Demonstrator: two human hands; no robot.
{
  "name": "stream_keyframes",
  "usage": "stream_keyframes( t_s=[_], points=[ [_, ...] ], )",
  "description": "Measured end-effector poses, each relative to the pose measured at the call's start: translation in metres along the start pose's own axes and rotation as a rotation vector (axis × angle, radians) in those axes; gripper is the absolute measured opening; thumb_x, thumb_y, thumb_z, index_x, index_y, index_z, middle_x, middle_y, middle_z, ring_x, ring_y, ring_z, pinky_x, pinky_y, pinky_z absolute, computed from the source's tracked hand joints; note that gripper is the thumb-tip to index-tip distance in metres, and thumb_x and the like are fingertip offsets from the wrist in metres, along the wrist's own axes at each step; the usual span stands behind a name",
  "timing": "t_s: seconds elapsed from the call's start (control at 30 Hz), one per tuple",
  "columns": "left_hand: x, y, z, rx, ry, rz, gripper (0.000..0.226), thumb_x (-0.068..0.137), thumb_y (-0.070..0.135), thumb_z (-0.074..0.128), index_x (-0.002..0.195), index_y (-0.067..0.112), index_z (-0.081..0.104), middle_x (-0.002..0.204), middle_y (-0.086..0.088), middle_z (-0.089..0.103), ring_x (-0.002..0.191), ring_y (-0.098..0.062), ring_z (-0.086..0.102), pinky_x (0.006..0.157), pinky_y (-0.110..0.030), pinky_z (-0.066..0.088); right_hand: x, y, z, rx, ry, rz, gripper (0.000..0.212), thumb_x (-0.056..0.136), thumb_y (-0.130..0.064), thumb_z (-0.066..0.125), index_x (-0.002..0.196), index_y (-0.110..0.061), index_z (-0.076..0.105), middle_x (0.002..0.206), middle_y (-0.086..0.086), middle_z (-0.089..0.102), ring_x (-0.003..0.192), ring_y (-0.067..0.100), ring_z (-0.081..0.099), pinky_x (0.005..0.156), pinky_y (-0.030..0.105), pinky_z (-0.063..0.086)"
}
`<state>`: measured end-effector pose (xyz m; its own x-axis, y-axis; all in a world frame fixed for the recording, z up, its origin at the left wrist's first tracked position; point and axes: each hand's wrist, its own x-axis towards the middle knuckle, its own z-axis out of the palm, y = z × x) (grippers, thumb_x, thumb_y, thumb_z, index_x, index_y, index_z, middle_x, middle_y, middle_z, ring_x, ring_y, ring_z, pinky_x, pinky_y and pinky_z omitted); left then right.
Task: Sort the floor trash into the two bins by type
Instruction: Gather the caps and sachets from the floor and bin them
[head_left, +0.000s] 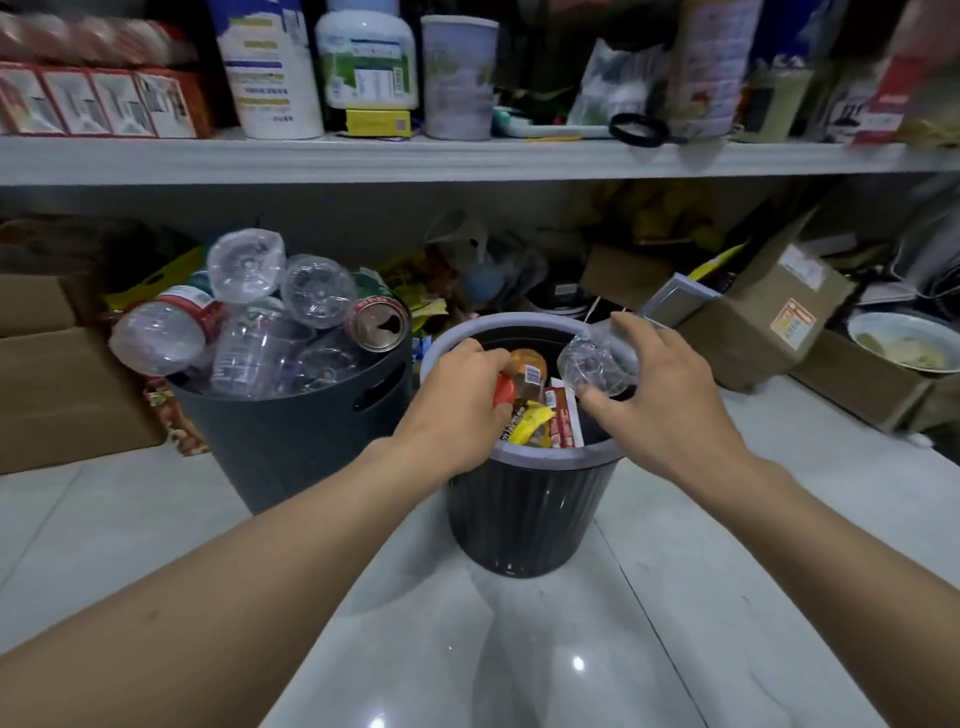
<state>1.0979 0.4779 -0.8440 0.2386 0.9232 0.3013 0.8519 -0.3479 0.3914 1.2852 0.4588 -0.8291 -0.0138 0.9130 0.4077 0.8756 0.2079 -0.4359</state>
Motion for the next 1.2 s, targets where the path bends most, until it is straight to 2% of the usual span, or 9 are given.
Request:
stream_keyframes(
  t_s=[0.07,0.2,0.37,0.43,0.6,0.73,0.8,0.97,1.2],
  points=[
    [0.006,0.000,0.005,-0.008,-0.002,-0.015,0.037,0.089,0.015,0.064,0.126,0.018,0.057,0.121,-0.004,0.051,0.111,-0.022,0.049,0.084,-0.022,0.033,0.003,0.005,0.002,-0.011,0.002,0.003,0.069,0.086,-0.037,0.067,0.145,-0.025,0.034,0.139,0.004,0.045,0.125,0.021,0.043,0.086,0.022,0.029],
    [0.009,-0.005,0.013,-0.005,-0.028,-0.062,0.037,0.088,0.020,0.068,0.124,0.019,0.058,0.117,-0.003,0.052,0.107,-0.023,0.052,0.085,-0.030,0.044,0.006,0.008,0.007,-0.025,-0.009,0.018,0.072,0.086,-0.038,0.067,0.147,-0.024,0.032,0.141,0.004,0.043,0.128,0.021,0.041,0.097,0.029,0.036],
    [0.005,-0.013,0.014,0.008,-0.022,-0.090,0.034,0.090,0.027,0.066,0.122,0.020,0.059,0.116,0.000,0.054,0.104,-0.022,0.054,0.087,-0.040,0.049,0.013,0.009,0.014,-0.017,-0.019,-0.002,0.069,0.087,-0.037,0.067,0.145,-0.024,0.034,0.136,0.005,0.046,0.124,0.022,0.043,0.086,0.022,0.029],
    [0.004,-0.016,0.012,0.021,-0.018,-0.099,0.035,0.090,0.029,0.064,0.124,0.021,0.059,0.121,-0.001,0.055,0.107,-0.022,0.055,0.088,-0.041,0.050,0.018,0.011,0.018,-0.026,-0.036,0.001,0.070,0.087,-0.039,0.067,0.146,-0.024,0.033,0.137,0.005,0.046,0.125,0.022,0.042,0.089,0.024,0.031],
    [0.000,-0.019,0.006,0.090,-0.013,-0.091,0.039,0.092,0.032,0.061,0.129,0.020,0.057,0.127,-0.001,0.057,0.115,-0.022,0.053,0.090,-0.036,0.047,0.029,0.019,0.034,-0.025,-0.135,0.008,0.071,0.087,-0.044,0.066,0.147,-0.025,0.032,0.144,0.003,0.039,0.130,0.020,0.038,0.096,0.025,0.032],
    [-0.006,-0.019,0.001,0.131,-0.021,-0.070,0.041,0.094,0.032,0.058,0.132,0.018,0.055,0.133,0.000,0.055,0.121,-0.022,0.050,0.094,-0.035,0.044,0.030,0.029,0.042,-0.100,-0.239,0.032,0.075,0.088,-0.041,0.066,0.150,-0.022,0.030,0.154,0.004,0.029,0.141,0.022,0.028,0.110,0.035,0.031],
    [-0.010,-0.019,-0.002,0.155,-0.026,-0.047,0.040,0.094,0.032,0.056,0.132,0.017,0.055,0.134,0.000,0.054,0.123,-0.021,0.049,0.096,-0.035,0.043,0.027,0.029,0.042,-0.141,-0.249,0.024,0.071,0.090,-0.041,0.063,0.150,-0.020,0.032,0.155,0.004,0.029,0.143,0.022,0.025,0.113,0.037,0.029],
    [-0.029,-0.016,-0.020,0.194,-0.025,-0.018,0.033,0.094,0.031,0.054,0.119,0.012,0.061,0.123,-0.003,0.059,0.115,-0.024,0.052,0.096,-0.039,0.044,0.014,0.006,0.037,-0.190,-0.223,-0.084,0.064,0.093,-0.041,0.059,0.149,-0.020,0.035,0.154,0.002,0.035,0.142,0.019,0.027,0.114,0.037,0.027],
    [-0.075,-0.030,-0.062,0.321,0.056,0.022,0.046,0.095,0.038,0.050,0.134,0.015,0.052,0.134,-0.004,0.054,0.126,-0.023,0.045,0.102,-0.039,0.039,-0.018,-0.073,0.028,-0.224,-0.237,-0.207,0.063,0.097,-0.046,0.049,0.151,-0.020,0.029,0.157,0.000,0.029,0.145,0.019,0.021,0.116,0.036,0.021]
  ],
)
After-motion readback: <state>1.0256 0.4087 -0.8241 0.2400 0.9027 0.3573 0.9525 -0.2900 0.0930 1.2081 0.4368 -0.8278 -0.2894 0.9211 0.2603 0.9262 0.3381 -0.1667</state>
